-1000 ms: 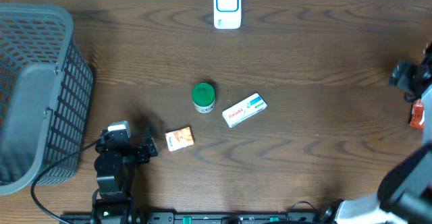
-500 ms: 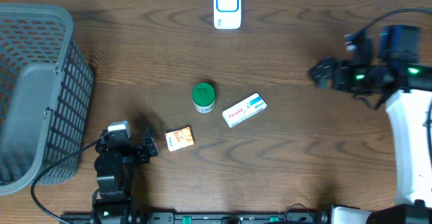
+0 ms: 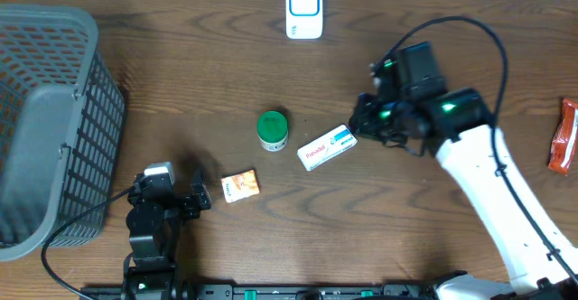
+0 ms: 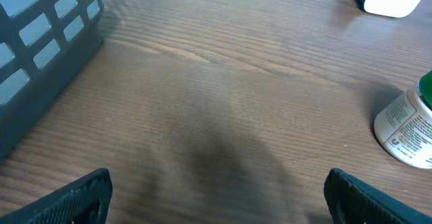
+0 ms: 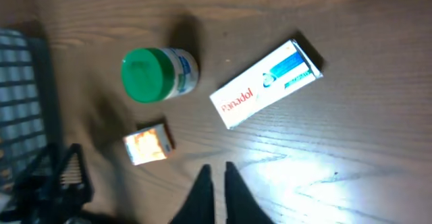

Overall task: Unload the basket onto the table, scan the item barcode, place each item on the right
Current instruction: 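Reach the right gripper left toward the Panadol box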

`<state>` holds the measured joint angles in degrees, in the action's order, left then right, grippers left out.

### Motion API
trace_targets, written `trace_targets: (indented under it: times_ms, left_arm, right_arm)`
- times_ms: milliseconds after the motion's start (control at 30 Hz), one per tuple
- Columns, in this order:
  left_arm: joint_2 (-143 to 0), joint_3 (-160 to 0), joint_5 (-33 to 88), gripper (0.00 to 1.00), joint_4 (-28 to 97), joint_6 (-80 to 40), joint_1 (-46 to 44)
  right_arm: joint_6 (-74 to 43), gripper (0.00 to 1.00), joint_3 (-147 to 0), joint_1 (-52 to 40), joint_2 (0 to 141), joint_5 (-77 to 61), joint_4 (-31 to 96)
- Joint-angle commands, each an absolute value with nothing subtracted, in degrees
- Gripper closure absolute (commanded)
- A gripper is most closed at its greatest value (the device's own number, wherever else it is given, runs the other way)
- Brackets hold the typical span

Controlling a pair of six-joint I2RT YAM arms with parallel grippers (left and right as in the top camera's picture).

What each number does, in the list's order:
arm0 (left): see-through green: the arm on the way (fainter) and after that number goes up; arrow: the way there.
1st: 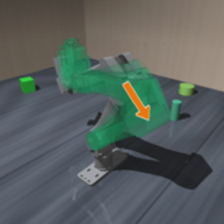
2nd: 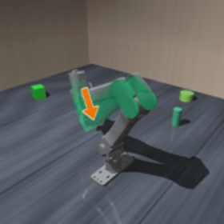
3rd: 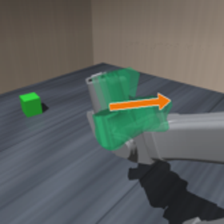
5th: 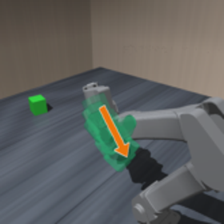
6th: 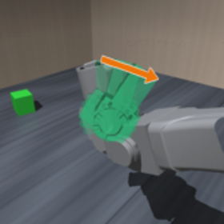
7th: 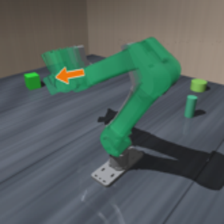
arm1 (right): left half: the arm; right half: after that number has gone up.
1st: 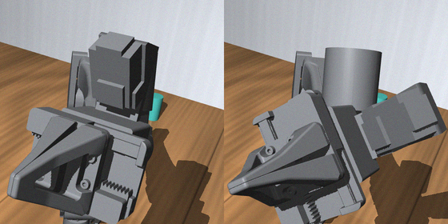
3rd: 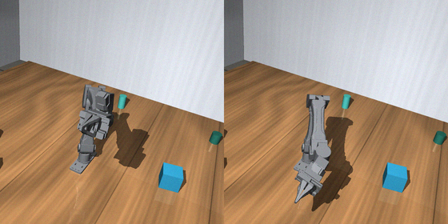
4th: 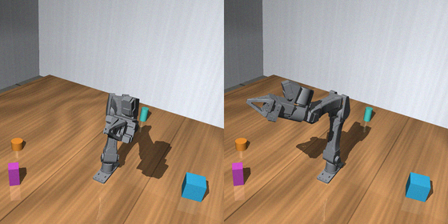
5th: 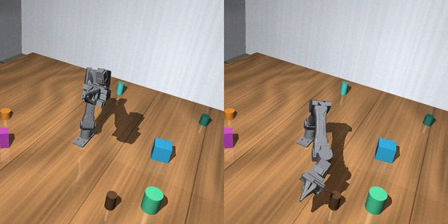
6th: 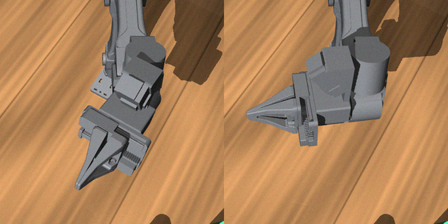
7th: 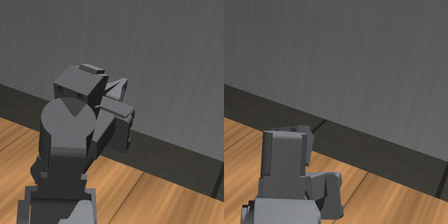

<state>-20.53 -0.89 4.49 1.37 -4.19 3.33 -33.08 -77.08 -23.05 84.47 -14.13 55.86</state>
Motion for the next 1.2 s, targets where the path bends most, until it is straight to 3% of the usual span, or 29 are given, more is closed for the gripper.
trace_targets:
  times_ms: [0, 233, 667, 1167]
  left_arm:
    - [-20.49, -0.23, 4.95, 0.01, 3.62, -3.44, 3.53]
    - [-20.47, -0.23, 4.95, 0.01, 3.62, -3.42, 3.53]
    - [-20.49, -0.25, 4.95, 0.01, 3.62, -3.42, 3.53]
    - [-20.49, -0.25, 4.95, 0.02, 3.62, -3.42, 3.53]
  right_arm:
    - [-33.71, 0.99, -75.44, -28.08, 86.35, -3.18, 56.12]
    - [-31.64, 0.99, -68.27, -34.30, 94.15, -2.44, 50.61]
    - [-28.99, 0.99, -66.52, -34.61, 109.84, -5.48, 39.72]
    - [-29.04, 0.99, -68.10, -33.58, 112.20, -6.07, 25.41]
